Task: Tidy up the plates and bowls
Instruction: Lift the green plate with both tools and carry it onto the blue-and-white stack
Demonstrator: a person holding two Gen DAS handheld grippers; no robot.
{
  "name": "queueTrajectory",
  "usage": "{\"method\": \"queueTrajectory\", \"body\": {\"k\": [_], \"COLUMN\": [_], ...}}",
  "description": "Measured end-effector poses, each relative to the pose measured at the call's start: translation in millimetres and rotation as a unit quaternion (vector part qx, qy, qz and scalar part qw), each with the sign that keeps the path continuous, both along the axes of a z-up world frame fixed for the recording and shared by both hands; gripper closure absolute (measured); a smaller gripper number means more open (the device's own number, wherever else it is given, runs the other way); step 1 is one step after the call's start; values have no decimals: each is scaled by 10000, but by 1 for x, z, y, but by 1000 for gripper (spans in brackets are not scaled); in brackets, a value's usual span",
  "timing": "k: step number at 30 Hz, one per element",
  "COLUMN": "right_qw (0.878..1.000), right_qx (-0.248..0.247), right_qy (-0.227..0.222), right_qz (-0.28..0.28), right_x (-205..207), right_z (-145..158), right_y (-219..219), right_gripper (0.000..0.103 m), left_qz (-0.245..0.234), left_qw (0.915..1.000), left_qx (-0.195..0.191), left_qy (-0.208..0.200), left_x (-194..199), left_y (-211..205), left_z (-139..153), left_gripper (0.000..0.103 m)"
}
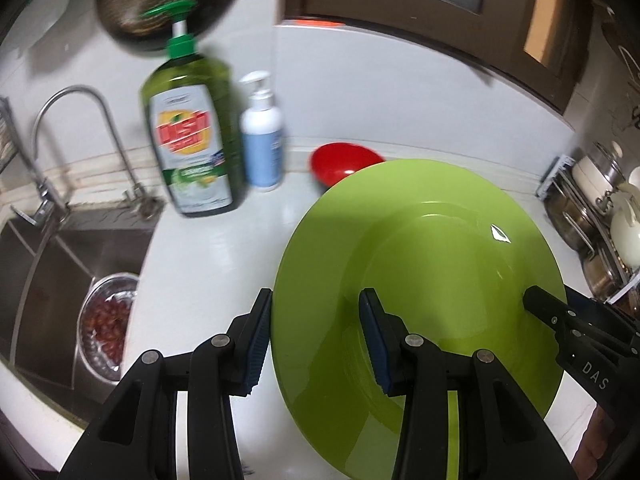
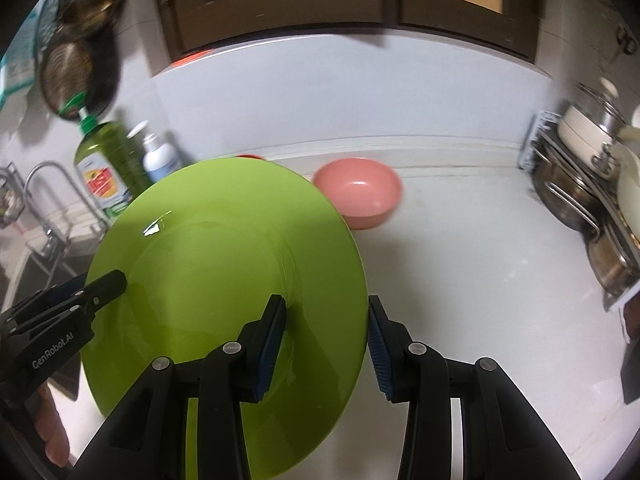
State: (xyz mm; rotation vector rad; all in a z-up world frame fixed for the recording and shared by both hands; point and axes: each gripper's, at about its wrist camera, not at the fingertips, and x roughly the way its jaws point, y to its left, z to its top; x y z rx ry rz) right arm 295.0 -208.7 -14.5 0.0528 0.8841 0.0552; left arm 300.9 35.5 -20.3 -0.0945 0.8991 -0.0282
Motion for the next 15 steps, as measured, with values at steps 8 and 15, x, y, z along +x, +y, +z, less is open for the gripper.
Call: {"method": "queueTrajectory", "body": {"k": [8,15], "right_qw": [9989,9968], "right_qx": [-54,-57], "right_qy": [68,214], "right_qz": [453,766], "right_x": [-4,-8], "right_z": [-5,-18], "right_y": [54,86], "right_gripper": [62,62], "left_qz": [328,485], "left_qw": [9993,9981], "left_qx": [53,84], "left_qy": [149,380], "left_x": [-19,-30], "left_y": [44,66], "left_z": [-10,-26], "left_gripper": [60,60]}}
